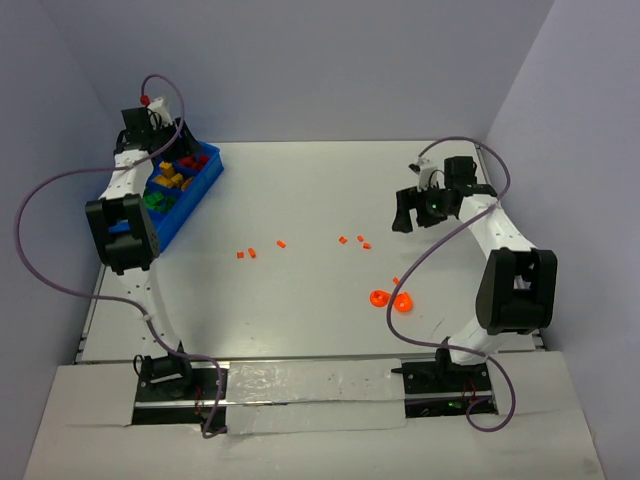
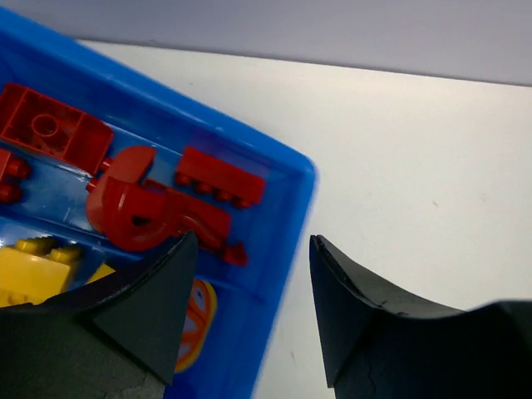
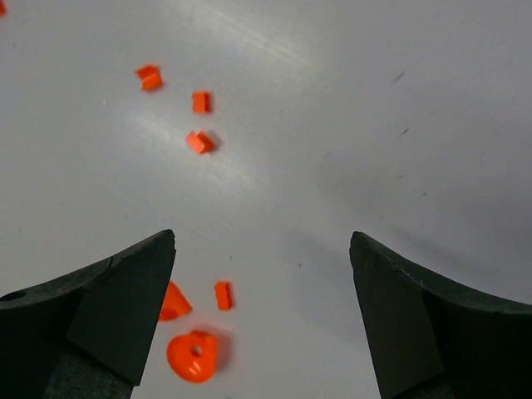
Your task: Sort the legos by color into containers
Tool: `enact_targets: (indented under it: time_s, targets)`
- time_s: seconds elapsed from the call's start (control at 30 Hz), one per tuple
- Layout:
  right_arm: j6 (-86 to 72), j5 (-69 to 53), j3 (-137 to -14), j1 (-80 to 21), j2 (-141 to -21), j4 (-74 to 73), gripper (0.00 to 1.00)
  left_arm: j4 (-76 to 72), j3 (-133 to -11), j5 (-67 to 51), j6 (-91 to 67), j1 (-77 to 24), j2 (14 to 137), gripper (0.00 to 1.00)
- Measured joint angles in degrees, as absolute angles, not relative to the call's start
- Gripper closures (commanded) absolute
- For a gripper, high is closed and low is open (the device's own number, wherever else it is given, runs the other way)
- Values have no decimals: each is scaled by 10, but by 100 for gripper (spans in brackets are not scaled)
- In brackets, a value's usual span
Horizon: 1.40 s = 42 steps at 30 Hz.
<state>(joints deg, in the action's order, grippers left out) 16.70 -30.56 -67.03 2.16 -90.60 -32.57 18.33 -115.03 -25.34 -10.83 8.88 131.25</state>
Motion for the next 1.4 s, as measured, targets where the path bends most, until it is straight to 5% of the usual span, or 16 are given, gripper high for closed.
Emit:
enact_targets:
  time_s: [0.5, 1.03, 1.4]
  targets:
    - [404, -233, -533, -54, -843, -532, 36, 223, -950, -340, -72, 59, 1016, 35]
    - [420, -252, -534, -43, -943, -577, 50, 240, -923, -354, -75, 53, 999, 36]
    - [409, -264, -549, -25, -994, -574, 71, 244, -923, -355, -79, 53, 999, 37]
